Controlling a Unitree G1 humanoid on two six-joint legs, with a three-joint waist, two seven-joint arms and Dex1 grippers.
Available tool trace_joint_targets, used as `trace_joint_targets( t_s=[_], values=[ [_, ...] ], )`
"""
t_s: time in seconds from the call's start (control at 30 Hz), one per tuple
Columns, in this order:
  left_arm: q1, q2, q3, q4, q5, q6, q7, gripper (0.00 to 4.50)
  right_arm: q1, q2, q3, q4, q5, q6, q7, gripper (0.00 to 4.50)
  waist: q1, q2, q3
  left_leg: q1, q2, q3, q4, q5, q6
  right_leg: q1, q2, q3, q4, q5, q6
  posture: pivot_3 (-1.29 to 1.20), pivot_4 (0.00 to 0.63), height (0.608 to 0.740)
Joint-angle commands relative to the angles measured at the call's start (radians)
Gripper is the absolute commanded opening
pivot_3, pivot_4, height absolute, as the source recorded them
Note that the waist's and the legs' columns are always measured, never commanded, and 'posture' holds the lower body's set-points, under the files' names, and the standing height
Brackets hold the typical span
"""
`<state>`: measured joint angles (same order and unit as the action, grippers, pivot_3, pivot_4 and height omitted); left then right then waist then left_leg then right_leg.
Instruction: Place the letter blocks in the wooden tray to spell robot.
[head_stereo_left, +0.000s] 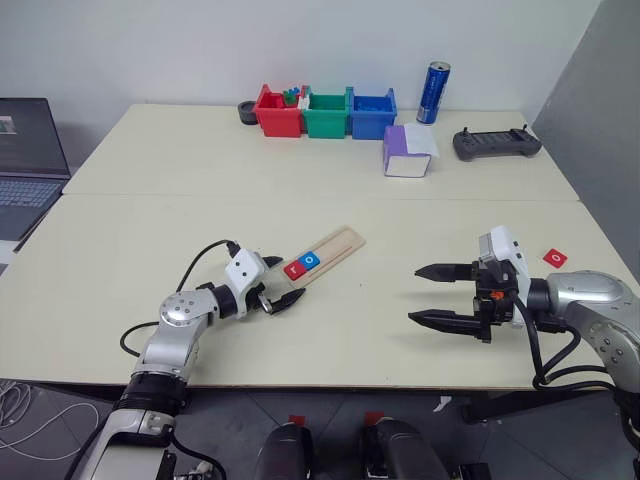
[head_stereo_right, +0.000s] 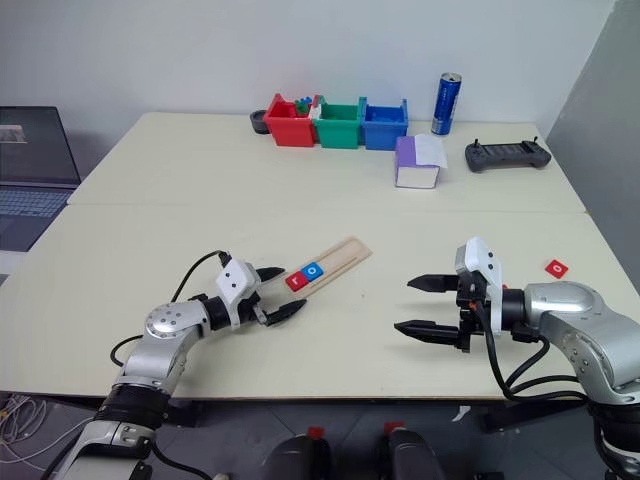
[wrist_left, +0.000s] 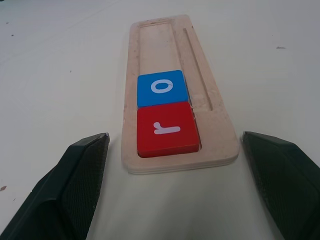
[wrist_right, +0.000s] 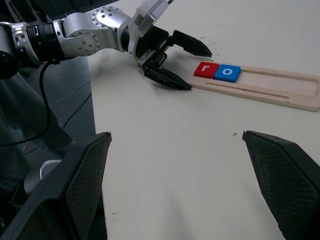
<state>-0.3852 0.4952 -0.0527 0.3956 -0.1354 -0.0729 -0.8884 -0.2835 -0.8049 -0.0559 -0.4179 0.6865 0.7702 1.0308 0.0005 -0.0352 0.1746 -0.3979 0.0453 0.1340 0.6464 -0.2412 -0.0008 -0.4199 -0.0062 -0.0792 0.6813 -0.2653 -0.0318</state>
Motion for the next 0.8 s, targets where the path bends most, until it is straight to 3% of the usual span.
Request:
trace_joint_targets(
  t_s=[0.03, 0.37, 0.53, 0.8],
  values=[
    [-0.026, -0.022, -0.025, 0.053, 0.023, -0.015, -0.005, 4.50, -0.002, 0.006, -0.005, -0.033, 0.016, -0.008, -0.011, 4.47, 0.000, 0.000, 0.000, 0.000, 0.000, 0.000, 0.000, 0.000, 0.000, 0.000, 0.000, 0.000, 0.000, 0.000, 0.000, 0.00, 0.150, 0.740],
    [-0.091, -0.055, -0.038, 0.146, 0.010, -0.004, -0.059, 4.50, 0.014, 0.013, -0.015, -0.047, 0.019, -0.008, -0.034, 4.47, 0.002, -0.001, -0.001, 0.000, 0.000, 0.000, 0.001, 0.000, 0.000, 0.000, 0.000, 0.000, 0.000, 0.000, 0.000, 0.00, 0.150, 0.740],
    [-0.102, -0.046, -0.050, 0.162, 0.028, -0.004, -0.081, 3.39, 0.035, 0.012, -0.029, -0.057, 0.016, -0.014, -0.056, 4.50, 0.002, 0.000, -0.001, 0.000, 0.000, 0.000, 0.001, 0.000, 0.000, 0.000, 0.000, 0.000, 0.000, 0.000, 0.000, 0.00, 0.150, 0.740],
    [-0.125, -0.015, -0.105, 0.157, 0.026, -0.037, -0.240, 3.36, 0.128, 0.006, -0.105, -0.123, 0.037, 0.000, -0.127, 4.50, 0.003, -0.001, -0.001, -0.001, 0.000, 0.000, 0.000, 0.000, 0.000, 0.000, 0.000, 0.000, 0.000, 0.000, 0.000, 0.00, 0.150, 0.740]
  ],
)
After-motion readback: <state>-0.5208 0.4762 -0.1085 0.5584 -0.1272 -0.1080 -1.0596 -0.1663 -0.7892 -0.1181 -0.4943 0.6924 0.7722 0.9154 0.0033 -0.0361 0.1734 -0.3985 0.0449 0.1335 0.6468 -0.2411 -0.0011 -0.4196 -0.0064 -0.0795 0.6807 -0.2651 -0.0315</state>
